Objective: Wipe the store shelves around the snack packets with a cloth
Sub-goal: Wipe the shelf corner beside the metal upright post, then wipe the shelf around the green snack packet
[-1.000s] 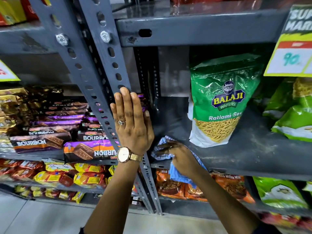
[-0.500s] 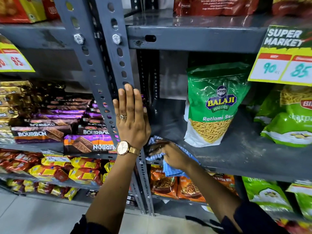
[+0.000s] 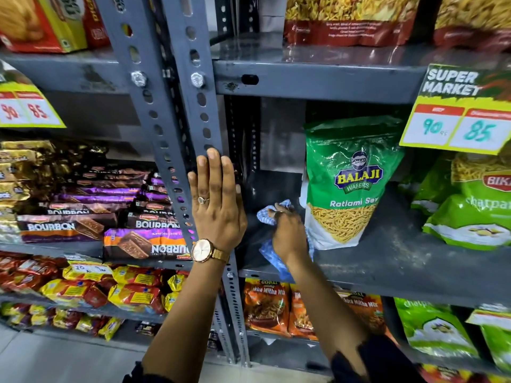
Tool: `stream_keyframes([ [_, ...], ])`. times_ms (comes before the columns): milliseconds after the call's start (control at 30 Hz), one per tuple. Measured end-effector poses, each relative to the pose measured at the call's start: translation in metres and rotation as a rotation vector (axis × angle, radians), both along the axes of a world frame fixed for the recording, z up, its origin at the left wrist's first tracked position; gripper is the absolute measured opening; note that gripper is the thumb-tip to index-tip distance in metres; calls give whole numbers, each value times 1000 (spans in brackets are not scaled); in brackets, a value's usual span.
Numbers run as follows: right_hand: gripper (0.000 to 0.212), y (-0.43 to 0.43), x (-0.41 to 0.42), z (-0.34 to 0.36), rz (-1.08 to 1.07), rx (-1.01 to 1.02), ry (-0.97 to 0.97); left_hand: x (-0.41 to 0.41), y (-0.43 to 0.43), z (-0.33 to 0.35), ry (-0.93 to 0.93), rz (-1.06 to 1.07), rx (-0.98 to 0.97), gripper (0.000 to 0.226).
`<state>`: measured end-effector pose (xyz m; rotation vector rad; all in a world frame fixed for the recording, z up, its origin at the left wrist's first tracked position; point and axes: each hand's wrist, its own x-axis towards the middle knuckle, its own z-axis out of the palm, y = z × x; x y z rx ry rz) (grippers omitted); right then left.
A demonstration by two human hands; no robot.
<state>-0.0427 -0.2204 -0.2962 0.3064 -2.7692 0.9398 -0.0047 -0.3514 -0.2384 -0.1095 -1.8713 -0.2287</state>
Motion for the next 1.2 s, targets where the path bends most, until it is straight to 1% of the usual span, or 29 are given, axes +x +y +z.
stream_keyframes([
  [100, 50, -3, -4, -18, -46, 145, -81, 1, -1, -1, 1, -4, -7, 73],
  [200, 52, -1, 10, -30, -47, 164, -123, 1, -2, -4, 7, 0, -16, 73],
  [267, 51, 7, 25, -38, -32, 134, -73, 1, -2, -4, 5, -5, -17, 75],
  [333, 60, 22, 42, -47, -4, 135, -14, 0, -2, -4, 6, -2, -15, 78],
  [400, 67, 41, 57, -51, 49, 132, -5, 0, -2, -4, 9, 12, -15, 81],
  [533, 61, 86, 73, -35, 127, 137, -127, 1, -2, -3, 8, 28, -18, 83],
  [567, 59, 99, 72, -30, 121, 166, -173, 1, -2, -3, 4, 29, -16, 84],
  [633, 56, 123, 67, -16, 38, 205, -276, 1, -1, -3, -1, 22, -18, 85],
  [700, 58, 129, 61, 3, 30, 112, -250, 3, 1, -3, -14, 23, -18, 81],
  [767, 63, 116, 53, 20, 159, 30, -148, 7, 5, -5, -22, 20, -15, 79],
  [833, 68, 95, 43, 23, 348, 105, -83, 14, 17, -10, -2, -15, -62, 78],
  [900, 73, 88, 35, 6, 508, 182, -71, 22, 35, -18, -11, -134, -117, 73],
  [933, 74, 92, 34, -7, 562, 192, -86, 25, 44, -23, -57, -223, -110, 69],
  [967, 74, 100, 35, -19, 582, 176, -112, 26, 53, -26, -138, -313, -59, 67],
  [1000, 74, 109, 38, -27, 574, 139, -124, 25, 60, -31, -253, -401, 42, 68],
  [1067, 75, 131, 44, -32, 519, 99, -156, 15, 75, -39, -547, -564, 340, 82],
  [1133, 79, 150, 51, -27, 527, 80, -162, -2, 92, -47, -837, -657, 639, 105],
  [1167, 78, 159, 53, -24, 528, 69, -170, -12, 100, -49, -944, -663, 739, 113],
  [1200, 76, 171, 54, -21, 517, 57, -188, -20, 109, -50, -1020, -680, 789, 116],
])
